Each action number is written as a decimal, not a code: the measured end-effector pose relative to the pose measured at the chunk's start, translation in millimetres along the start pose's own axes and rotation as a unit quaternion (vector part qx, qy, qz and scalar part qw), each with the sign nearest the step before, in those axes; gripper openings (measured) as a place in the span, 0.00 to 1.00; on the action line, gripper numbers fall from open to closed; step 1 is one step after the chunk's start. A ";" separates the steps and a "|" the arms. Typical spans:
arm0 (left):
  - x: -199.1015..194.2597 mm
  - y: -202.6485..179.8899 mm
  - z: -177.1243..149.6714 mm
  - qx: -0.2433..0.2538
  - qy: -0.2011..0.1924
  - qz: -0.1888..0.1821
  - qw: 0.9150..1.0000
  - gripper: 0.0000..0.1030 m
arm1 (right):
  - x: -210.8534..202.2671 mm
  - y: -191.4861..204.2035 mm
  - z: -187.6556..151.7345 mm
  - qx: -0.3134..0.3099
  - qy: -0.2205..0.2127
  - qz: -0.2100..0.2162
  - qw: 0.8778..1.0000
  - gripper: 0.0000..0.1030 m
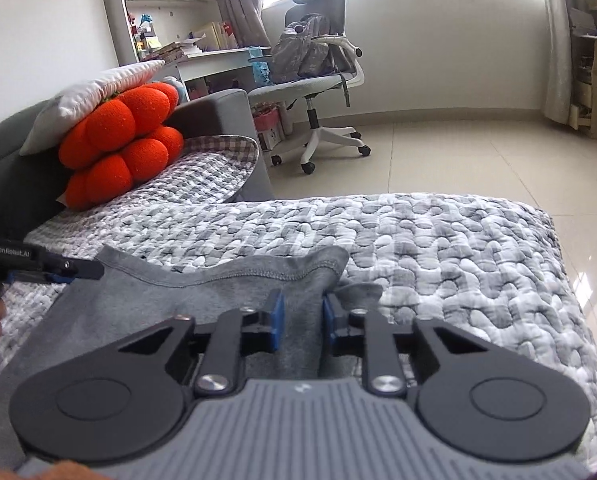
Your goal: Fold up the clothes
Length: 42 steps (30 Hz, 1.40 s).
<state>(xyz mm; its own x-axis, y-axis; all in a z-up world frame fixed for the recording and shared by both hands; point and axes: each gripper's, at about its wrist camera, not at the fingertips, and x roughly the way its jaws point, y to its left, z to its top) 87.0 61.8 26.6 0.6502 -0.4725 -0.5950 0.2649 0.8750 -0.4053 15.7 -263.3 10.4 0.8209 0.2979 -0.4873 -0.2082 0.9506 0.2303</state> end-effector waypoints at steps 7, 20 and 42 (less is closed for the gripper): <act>-20.1 5.8 -8.7 -0.025 -0.051 -0.018 0.998 0.03 | -6.7 -7.5 2.9 0.025 -0.022 0.010 0.999 0.12; -17.3 28.3 -5.0 -0.054 -0.046 -0.008 0.997 0.04 | 15.4 1.1 12.5 0.006 0.003 -0.031 1.000 0.08; -21.2 -1.5 -10.6 0.019 -0.054 -0.014 0.998 0.03 | 5.5 12.1 12.4 -0.001 -0.029 0.006 1.000 0.05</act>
